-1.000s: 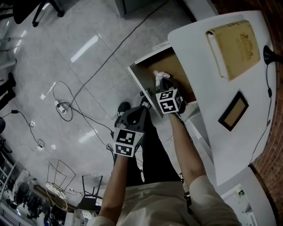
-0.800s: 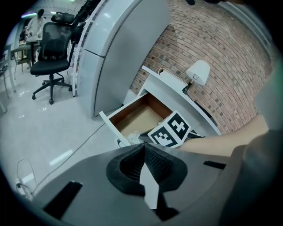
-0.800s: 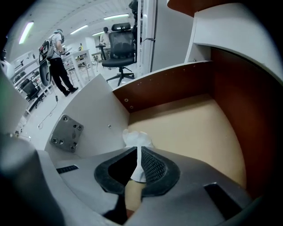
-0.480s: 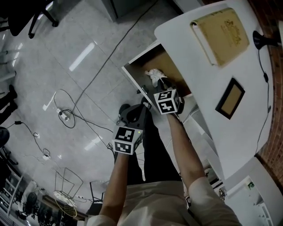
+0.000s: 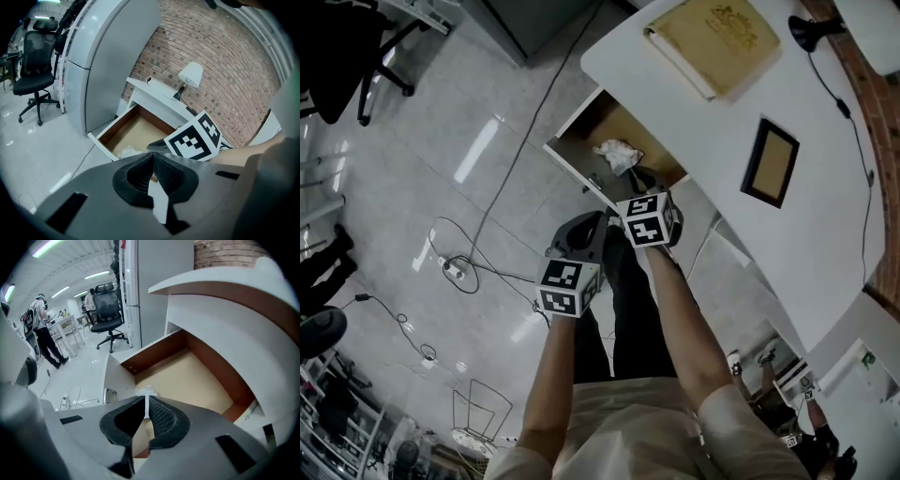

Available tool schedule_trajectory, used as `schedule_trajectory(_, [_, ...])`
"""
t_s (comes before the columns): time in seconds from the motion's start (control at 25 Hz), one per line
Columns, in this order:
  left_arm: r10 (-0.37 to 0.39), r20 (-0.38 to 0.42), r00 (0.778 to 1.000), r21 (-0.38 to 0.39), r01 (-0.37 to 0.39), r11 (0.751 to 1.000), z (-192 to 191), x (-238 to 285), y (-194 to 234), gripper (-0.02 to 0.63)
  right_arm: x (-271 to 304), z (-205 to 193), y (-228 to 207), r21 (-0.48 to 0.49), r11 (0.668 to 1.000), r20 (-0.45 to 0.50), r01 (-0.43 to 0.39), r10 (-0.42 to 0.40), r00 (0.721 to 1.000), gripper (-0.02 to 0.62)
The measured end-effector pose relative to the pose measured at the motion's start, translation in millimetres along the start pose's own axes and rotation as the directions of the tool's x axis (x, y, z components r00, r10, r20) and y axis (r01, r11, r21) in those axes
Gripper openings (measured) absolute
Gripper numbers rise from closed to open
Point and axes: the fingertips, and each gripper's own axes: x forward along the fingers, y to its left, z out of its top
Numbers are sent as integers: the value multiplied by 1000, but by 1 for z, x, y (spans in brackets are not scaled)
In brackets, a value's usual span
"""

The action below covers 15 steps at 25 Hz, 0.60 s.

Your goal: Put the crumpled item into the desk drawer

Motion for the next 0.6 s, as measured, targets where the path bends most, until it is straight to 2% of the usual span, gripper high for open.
schedule_trajectory(0.28, [-31,14,999,70,30,997,19,-20,-31,15,-61,1,3,76,996,48,38,-42,998,46])
schedule_trajectory(0.6, [-55,14,998,146,53,988,39,-67,-67,15,-138,-12,21,199,978,102,63,-84,991,46])
